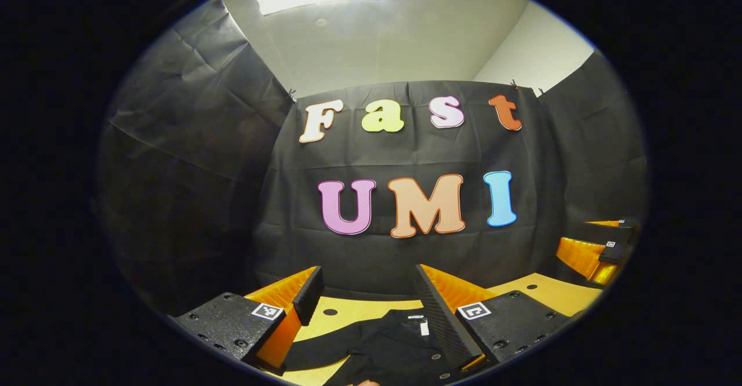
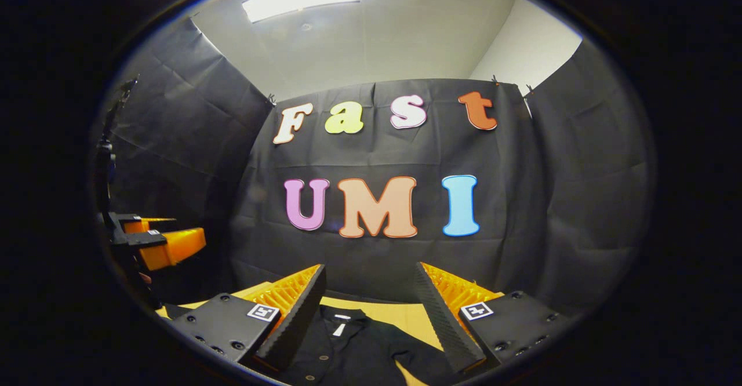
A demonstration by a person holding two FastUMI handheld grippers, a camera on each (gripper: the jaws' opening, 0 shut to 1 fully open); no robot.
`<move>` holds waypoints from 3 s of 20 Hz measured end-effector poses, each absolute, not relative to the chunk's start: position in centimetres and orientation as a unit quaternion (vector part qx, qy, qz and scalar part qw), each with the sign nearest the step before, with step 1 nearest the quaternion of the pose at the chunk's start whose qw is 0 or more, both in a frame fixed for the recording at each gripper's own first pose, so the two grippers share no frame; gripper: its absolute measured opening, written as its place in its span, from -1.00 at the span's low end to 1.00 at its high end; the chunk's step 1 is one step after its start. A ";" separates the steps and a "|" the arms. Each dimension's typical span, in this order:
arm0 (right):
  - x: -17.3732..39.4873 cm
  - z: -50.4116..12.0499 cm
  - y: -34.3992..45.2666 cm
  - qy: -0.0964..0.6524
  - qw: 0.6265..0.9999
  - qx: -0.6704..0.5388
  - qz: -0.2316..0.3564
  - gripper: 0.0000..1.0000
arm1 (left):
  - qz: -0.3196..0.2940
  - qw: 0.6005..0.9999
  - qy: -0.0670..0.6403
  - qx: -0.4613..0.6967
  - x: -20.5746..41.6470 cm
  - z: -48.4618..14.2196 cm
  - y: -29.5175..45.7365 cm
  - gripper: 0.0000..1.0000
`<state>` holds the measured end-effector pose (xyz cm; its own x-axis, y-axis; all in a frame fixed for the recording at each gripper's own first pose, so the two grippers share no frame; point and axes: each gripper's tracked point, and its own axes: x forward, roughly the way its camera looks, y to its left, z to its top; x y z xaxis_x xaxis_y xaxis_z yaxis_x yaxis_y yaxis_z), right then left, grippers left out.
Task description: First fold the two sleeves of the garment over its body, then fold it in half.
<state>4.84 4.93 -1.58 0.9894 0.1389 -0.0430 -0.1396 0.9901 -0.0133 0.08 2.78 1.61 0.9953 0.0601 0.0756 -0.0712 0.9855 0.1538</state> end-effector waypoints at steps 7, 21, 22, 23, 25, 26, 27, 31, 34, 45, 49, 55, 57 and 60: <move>6.4 -5.3 -1.7 0.057 0.996 -0.060 0.014 0.94 | 0.035 0.995 -0.029 0.085 -0.3 1.1 2.7 0.84; 7.2 -18.7 -14.1 0.228 0.962 -0.143 -0.054 0.96 | 0.033 0.995 -0.017 0.091 0.6 -0.1 1.6 0.84; 6.9 -19.8 -14.7 0.245 0.958 -0.140 -0.059 0.99 | 0.033 0.995 -0.015 0.091 0.7 -0.1 1.5 0.84; 6.6 -21.3 -15.2 0.263 0.953 -0.137 -0.061 0.96 | 0.033 0.995 -0.014 0.092 0.8 -0.2 1.5 0.86; 6.0 -24.2 -16.1 0.308 0.939 -0.136 -0.064 0.96 | 0.034 0.995 -0.012 0.096 0.9 -0.5 1.4 0.84; 5.9 -25.8 -16.4 0.329 0.932 -0.139 -0.064 0.96 | 0.034 0.994 -0.012 0.098 1.0 -0.4 1.4 0.86; 5.5 -27.1 -16.8 0.350 0.924 -0.140 -0.063 1.00 | 0.036 0.994 -0.011 0.099 1.1 -0.5 1.3 0.86; 3.6 -31.4 -18.0 0.425 0.896 -0.112 -0.063 1.00 | 0.040 0.994 -0.008 0.104 1.2 -0.8 1.1 0.86; 2.6 -34.1 -18.6 0.487 0.865 -0.109 -0.057 0.97 | 0.042 0.993 -0.005 0.108 1.5 -1.0 0.7 0.86; 1.3 -35.5 -17.9 0.628 0.778 -0.021 -0.008 0.99 | 0.055 0.991 0.007 0.122 2.1 -2.2 -1.3 0.87; 1.2 -35.9 -17.8 0.638 0.770 -0.013 0.009 0.93 | 0.061 0.990 0.013 0.124 2.2 -3.0 -2.2 0.87; 1.6 -36.1 -17.1 0.631 0.775 -0.004 0.025 -0.54 | 0.066 0.992 0.020 0.109 2.5 -4.0 -2.1 0.87; 1.5 -36.1 -17.2 0.621 0.784 0.011 0.015 -0.94 | 0.063 0.992 0.018 0.106 3.1 -4.1 -1.6 0.83; 1.7 -35.8 -16.9 0.609 0.791 0.051 -0.020 -0.94 | 0.059 0.993 0.023 0.100 3.5 -4.3 -0.5 0.87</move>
